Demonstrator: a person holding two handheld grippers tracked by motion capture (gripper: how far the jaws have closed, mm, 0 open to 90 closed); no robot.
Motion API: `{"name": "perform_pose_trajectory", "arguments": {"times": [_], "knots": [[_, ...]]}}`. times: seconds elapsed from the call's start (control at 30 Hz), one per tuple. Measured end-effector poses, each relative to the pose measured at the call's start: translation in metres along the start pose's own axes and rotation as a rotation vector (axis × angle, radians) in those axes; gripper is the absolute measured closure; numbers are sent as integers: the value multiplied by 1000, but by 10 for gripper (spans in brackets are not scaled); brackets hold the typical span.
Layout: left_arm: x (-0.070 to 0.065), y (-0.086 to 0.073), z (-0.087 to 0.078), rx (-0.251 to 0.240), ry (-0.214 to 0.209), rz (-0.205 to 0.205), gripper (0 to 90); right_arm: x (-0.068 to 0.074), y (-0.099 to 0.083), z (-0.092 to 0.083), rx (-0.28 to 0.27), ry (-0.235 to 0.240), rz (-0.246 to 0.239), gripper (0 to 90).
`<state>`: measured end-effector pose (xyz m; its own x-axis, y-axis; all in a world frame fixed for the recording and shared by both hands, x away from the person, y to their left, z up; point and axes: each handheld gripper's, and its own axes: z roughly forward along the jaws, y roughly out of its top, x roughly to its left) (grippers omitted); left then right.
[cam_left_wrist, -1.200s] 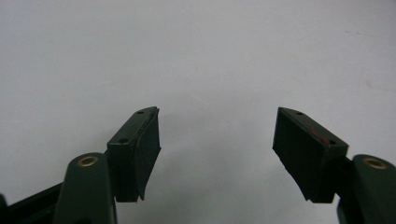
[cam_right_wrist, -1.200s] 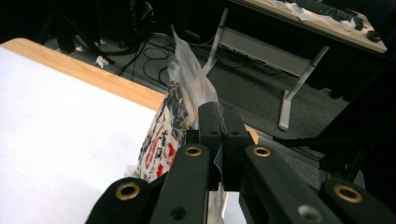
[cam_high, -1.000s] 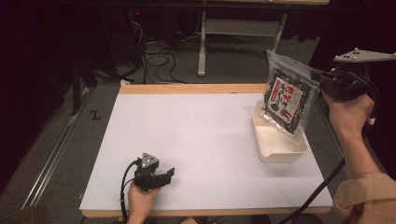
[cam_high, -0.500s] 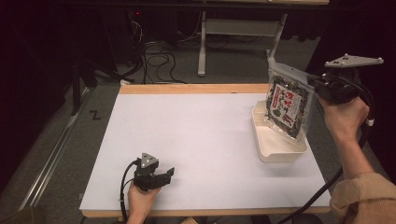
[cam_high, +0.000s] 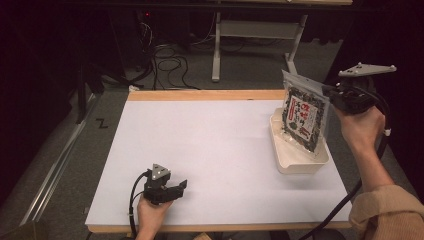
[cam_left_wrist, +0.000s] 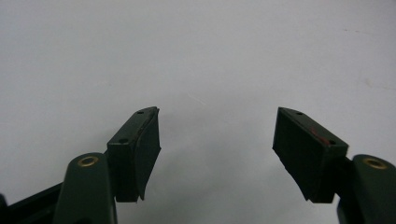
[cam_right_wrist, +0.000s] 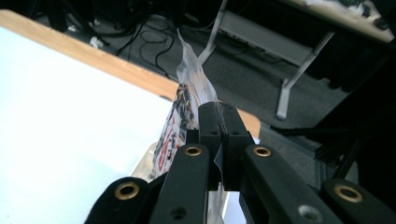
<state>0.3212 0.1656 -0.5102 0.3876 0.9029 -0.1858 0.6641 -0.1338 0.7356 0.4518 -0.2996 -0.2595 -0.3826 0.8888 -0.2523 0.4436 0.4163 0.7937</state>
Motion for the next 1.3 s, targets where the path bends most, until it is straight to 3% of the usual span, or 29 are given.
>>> {"name": "perform_pose_trajectory", "arguments": {"times": [0.47,0.63,0.97,1.3], "knots": [[0,0,0,0,0,-2,323,0,-28,-3,3,72,-13,899],[-1,0,1,2,2,0,323,-10,-44,-6,-7,96,42,885],[-1,-1,1,3,4,-1,323,-23,-59,-2,21,76,90,841],[-1,-1,1,3,4,0,323,-30,-64,2,40,50,106,820]]}}
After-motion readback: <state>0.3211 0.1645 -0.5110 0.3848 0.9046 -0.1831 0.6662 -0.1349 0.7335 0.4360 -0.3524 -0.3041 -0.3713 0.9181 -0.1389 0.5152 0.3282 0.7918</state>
